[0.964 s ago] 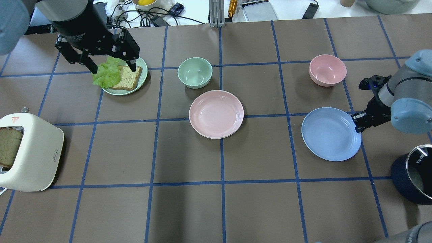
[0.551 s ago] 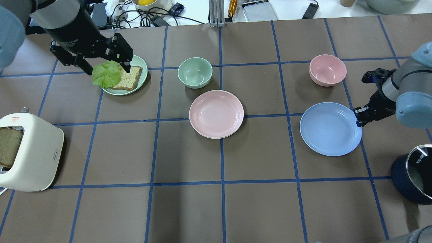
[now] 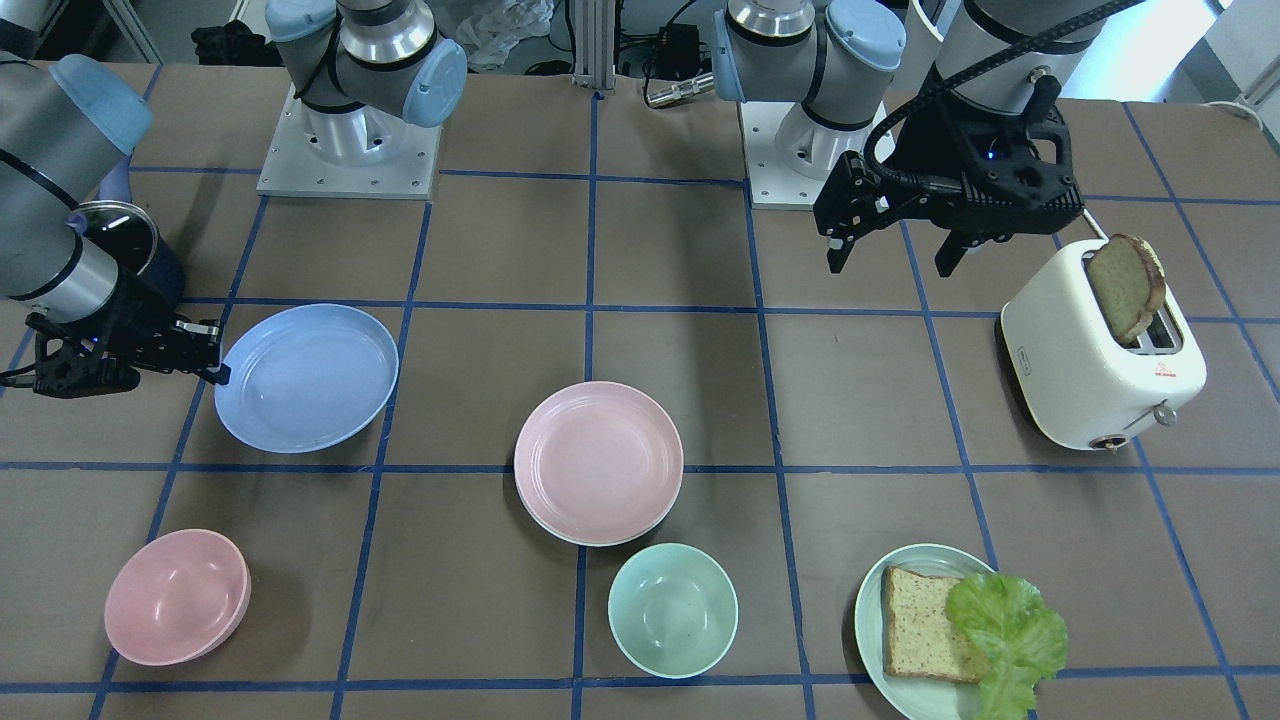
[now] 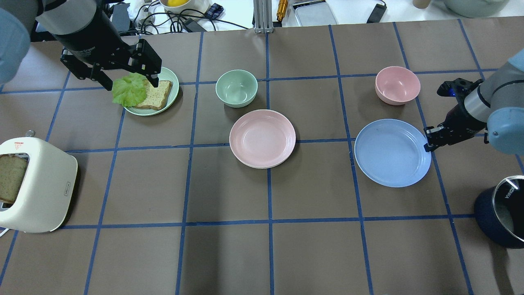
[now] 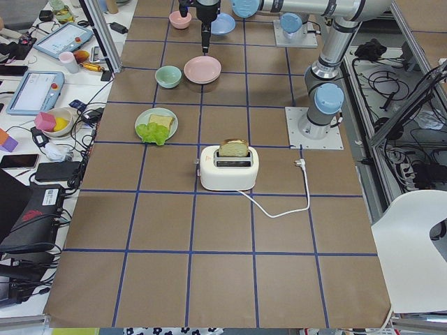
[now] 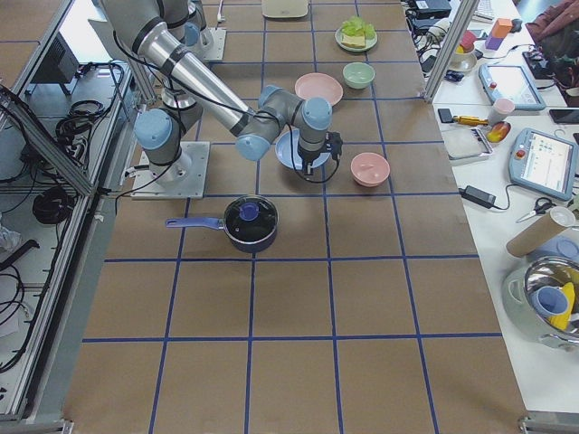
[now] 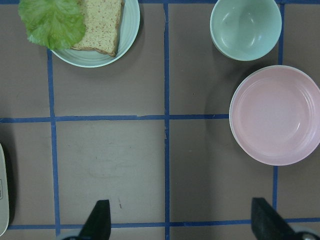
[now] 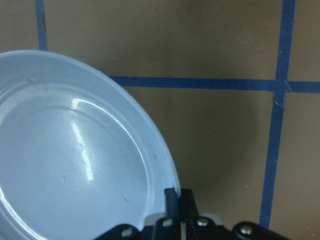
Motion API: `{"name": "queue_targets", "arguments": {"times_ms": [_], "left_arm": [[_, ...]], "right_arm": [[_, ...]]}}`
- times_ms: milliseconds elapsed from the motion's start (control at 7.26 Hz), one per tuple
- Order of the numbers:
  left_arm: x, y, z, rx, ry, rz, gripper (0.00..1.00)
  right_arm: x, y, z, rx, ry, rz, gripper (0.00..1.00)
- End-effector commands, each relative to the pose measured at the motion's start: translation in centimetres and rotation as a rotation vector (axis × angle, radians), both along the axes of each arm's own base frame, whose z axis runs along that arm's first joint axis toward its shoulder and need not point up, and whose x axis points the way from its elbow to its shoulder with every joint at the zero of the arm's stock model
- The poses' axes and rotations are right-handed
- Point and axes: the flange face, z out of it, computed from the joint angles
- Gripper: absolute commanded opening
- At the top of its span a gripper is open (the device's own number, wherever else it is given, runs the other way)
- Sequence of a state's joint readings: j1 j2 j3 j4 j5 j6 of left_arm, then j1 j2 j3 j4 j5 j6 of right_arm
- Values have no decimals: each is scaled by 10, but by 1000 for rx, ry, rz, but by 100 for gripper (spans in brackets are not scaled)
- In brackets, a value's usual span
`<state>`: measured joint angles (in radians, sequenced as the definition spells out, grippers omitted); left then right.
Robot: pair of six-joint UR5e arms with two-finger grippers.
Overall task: Stack three plates with pink and blue
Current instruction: 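Slide the blue plate with the right gripper onto the pink plate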
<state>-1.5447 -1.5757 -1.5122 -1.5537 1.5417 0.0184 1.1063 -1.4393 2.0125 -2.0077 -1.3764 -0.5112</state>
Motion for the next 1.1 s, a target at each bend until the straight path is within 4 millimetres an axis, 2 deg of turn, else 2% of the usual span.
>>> {"name": "queue_targets", "arguments": {"times_ms": [0, 138, 275, 413, 688, 964], "left_arm": [[0, 0, 0, -1, 0, 0, 100], [0, 0, 0, 0, 0, 0, 100], [-1, 0, -1, 2, 0, -1, 100], [-1, 0, -1, 2, -1, -1, 100], [-1, 0, -1, 0, -2, -4, 100], [-1, 0, -1, 2, -2, -4, 100]], "right_arm": [[23, -12, 22, 11, -22, 1, 0], [58, -26, 38, -1, -2, -11, 0], [98, -33, 45, 1, 15, -1, 0], [120, -34, 46, 6, 15, 6, 0], [142, -41, 32, 38, 2, 10, 0], [187, -60, 37, 51, 13, -49, 0]]}}
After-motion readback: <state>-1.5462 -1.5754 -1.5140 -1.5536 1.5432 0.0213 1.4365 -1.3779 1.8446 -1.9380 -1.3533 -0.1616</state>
